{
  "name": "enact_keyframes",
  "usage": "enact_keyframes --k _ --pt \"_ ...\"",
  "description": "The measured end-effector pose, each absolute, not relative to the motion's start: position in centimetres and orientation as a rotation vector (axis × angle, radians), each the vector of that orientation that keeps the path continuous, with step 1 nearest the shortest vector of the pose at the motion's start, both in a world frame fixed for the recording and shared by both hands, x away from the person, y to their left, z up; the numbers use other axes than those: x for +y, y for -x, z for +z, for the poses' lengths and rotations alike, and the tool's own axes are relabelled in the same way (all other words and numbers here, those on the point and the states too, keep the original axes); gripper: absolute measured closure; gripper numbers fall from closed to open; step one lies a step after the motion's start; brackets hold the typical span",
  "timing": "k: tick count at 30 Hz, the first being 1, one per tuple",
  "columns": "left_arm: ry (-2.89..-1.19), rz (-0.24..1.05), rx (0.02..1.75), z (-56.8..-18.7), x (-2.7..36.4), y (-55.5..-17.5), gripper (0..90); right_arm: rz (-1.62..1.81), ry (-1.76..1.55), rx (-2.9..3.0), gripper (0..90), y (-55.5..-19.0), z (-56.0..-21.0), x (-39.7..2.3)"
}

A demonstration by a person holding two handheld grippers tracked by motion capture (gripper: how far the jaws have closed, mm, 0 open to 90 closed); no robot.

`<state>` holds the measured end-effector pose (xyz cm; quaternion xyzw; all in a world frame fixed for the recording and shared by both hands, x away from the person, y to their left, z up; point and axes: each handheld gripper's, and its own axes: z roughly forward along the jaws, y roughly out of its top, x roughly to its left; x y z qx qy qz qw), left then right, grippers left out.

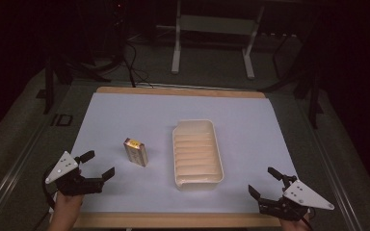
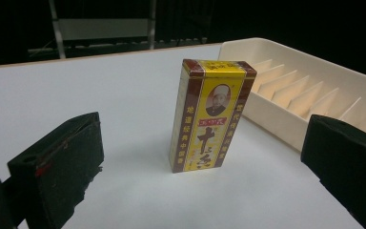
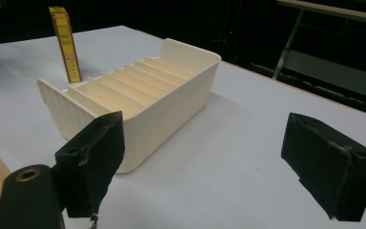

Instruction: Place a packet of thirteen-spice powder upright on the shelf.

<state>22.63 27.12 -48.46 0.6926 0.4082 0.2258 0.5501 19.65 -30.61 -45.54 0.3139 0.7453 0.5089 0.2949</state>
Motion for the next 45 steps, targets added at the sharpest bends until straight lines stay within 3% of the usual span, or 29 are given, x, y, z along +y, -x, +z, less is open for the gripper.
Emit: enact_keyframes --k 11,15,45 --pt "-1.639 0.519 0.946 -48.5 27.2 -22.8 0.8 1.353 -0.824 1.996 14.7 -19.7 -45.6 -30.6" --pt "-1.661 0.451 0.902 -48.4 27.0 -23.2 0.8 1.354 -0.821 2.001 14.7 -19.7 -45.6 -30.5" --pt "-2.175 0.15 0.57 -46.2 23.9 -25.3 2.8 1.338 -0.828 2.029 14.7 -19.8 -45.8 -30.4"
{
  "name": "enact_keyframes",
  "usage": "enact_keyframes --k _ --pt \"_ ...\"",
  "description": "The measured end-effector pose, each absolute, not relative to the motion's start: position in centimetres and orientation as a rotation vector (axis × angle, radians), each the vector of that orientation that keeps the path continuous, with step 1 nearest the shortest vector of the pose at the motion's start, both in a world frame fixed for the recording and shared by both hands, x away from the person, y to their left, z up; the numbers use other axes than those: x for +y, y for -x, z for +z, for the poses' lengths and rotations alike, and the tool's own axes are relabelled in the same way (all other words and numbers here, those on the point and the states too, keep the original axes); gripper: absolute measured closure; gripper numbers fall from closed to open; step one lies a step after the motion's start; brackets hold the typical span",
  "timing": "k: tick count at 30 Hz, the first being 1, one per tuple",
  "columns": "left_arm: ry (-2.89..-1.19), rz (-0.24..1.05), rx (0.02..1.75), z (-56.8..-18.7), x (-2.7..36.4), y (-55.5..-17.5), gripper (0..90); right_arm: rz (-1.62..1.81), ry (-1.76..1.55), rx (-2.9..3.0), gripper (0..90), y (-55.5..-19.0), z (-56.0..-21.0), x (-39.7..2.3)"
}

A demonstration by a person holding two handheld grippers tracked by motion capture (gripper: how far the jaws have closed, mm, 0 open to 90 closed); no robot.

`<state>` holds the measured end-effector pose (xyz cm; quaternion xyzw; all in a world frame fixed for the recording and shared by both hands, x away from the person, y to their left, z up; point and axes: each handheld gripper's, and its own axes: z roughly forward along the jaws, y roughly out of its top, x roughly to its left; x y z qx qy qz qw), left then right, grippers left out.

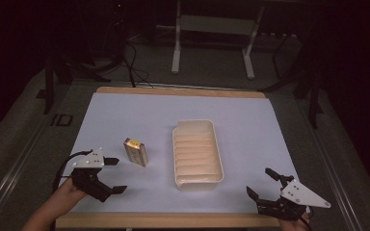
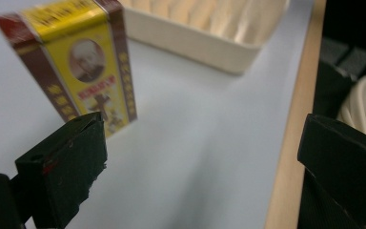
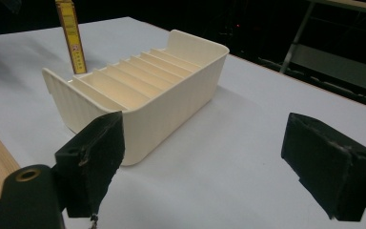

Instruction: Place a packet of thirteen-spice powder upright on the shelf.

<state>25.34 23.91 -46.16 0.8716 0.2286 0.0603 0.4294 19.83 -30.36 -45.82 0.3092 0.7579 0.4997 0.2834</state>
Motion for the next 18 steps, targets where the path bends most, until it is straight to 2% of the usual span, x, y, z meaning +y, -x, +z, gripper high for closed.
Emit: enact_keyframes --k 18 --pt "-2.551 0.106 0.416 -45.4 22.0 -25.7 2.8 1.334 -0.824 2.049 14.7 -19.9 -45.9 -30.2"
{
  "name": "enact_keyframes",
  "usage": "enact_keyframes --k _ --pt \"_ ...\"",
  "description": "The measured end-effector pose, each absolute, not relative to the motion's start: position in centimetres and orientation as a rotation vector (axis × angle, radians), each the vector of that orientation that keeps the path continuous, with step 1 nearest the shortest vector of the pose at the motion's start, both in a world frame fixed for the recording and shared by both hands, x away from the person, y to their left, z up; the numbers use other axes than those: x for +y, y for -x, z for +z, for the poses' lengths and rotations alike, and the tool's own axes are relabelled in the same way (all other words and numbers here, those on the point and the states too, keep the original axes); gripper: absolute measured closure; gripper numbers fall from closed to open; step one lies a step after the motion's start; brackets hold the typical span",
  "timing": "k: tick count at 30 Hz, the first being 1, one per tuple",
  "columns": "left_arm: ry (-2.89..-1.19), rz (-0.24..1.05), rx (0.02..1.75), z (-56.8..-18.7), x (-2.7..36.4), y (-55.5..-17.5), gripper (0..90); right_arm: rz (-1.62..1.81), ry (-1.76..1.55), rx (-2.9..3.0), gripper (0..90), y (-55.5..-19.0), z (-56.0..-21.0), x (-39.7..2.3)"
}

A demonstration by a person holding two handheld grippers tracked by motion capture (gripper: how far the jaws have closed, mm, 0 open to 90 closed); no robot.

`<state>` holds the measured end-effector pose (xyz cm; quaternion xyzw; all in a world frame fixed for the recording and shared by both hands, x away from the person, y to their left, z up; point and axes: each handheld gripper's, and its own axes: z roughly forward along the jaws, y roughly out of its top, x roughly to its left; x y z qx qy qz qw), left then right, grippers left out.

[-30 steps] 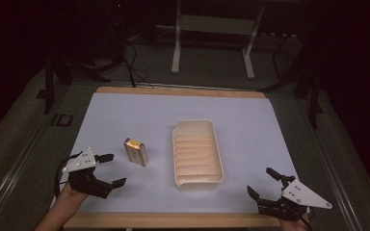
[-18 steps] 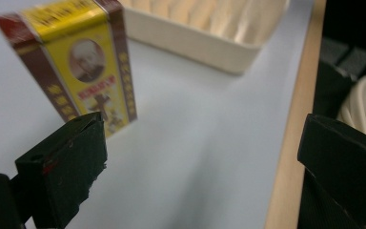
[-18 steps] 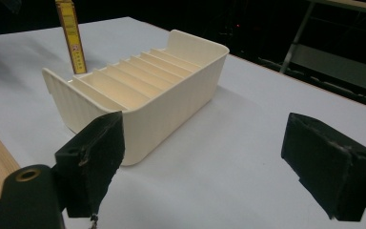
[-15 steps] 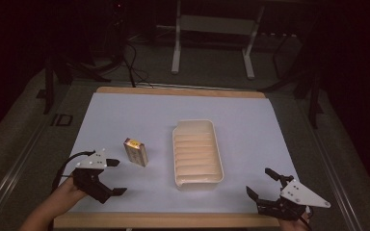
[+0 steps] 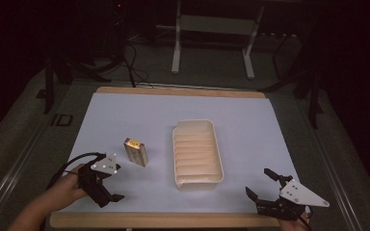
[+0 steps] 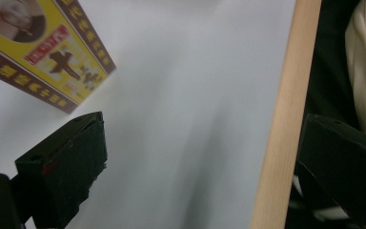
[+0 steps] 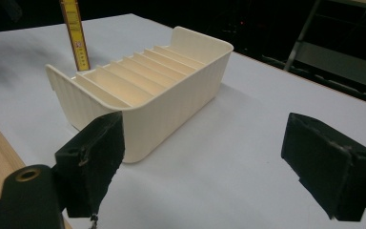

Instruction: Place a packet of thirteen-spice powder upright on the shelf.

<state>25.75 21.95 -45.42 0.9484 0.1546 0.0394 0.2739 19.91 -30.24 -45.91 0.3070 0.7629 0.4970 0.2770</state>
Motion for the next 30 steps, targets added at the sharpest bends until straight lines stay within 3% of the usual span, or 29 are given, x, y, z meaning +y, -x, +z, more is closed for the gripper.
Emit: enact_keyframes --k 13,17,30 --pt "-2.762 0.07 0.344 -45.6 19.8 -25.4 2.2 1.335 -0.82 2.056 14.7 -19.9 -45.9 -30.2" --pt "-2.793 0.123 0.314 -45.4 19.5 -25.5 2.2 1.331 -0.817 2.056 14.7 -19.9 -45.9 -30.2" --pt "-2.905 0.022 0.327 -45.0 18.3 -25.9 2.4 1.33 -0.816 2.056 14.7 -19.9 -45.9 -30.2"
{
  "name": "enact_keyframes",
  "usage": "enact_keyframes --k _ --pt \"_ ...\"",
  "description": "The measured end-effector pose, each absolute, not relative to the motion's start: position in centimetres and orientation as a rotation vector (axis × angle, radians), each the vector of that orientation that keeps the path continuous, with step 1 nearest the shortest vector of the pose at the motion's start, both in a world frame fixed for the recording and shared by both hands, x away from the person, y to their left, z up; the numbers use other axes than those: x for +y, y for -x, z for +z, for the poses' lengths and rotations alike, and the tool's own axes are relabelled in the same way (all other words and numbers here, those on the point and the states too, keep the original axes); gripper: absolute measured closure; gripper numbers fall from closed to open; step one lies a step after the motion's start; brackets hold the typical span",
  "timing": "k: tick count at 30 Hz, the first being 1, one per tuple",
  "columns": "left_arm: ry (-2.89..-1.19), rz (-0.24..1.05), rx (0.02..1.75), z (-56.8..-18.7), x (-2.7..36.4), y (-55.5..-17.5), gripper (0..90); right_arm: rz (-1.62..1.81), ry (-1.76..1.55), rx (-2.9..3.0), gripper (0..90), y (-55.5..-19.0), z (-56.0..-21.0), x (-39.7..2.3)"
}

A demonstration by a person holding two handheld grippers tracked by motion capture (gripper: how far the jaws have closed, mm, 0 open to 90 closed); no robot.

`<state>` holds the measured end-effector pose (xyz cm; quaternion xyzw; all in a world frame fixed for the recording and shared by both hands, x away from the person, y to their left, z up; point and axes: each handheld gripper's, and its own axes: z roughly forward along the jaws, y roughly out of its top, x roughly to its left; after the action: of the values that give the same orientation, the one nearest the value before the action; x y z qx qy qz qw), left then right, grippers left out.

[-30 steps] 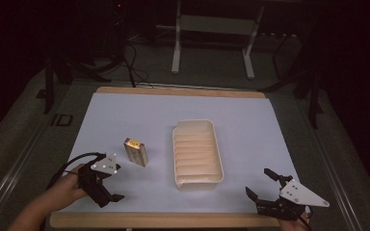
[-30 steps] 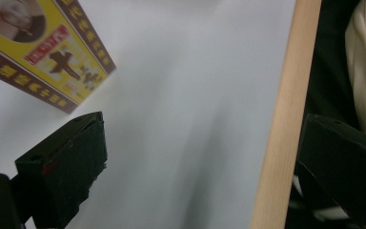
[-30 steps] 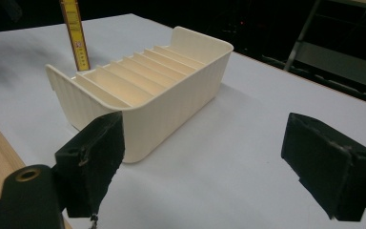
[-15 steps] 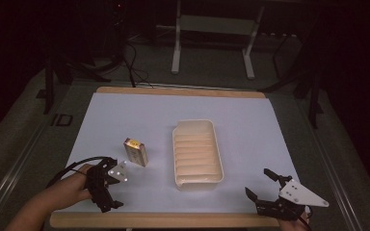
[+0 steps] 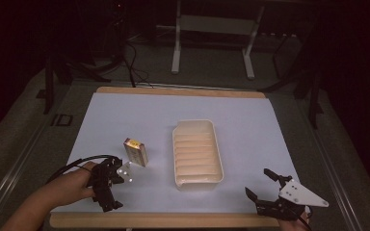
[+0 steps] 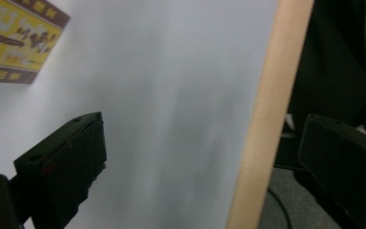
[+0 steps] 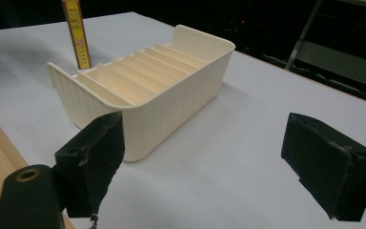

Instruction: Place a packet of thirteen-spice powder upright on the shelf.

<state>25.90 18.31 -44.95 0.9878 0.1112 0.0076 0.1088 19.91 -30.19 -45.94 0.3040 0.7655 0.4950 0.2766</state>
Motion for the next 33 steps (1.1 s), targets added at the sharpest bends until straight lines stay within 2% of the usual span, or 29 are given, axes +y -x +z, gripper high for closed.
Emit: enact_keyframes --k 3,7,16,23,33 --pt "-2.924 -0.087 0.389 -44.7 17.8 -26.2 2.5 1.329 -0.816 2.056 14.7 -19.9 -46.0 -30.2" --pt "-2.912 -0.131 0.386 -44.5 17.6 -26.4 2.5 1.33 -0.817 2.056 14.7 -19.9 -45.9 -30.2" --pt "-2.96 -0.135 0.33 -44.0 17.5 -26.5 1.1 1.326 -0.816 2.055 14.7 -19.9 -46.0 -30.2" --pt "-2.949 -0.06 0.257 -43.0 17.1 -26.1 1.2 1.323 -0.816 2.055 14.7 -20.0 -46.0 -30.2" --pt "-2.934 -0.08 0.204 -41.8 16.3 -26.1 1.3 1.323 -0.811 2.059 14.7 -19.9 -46.0 -30.2"
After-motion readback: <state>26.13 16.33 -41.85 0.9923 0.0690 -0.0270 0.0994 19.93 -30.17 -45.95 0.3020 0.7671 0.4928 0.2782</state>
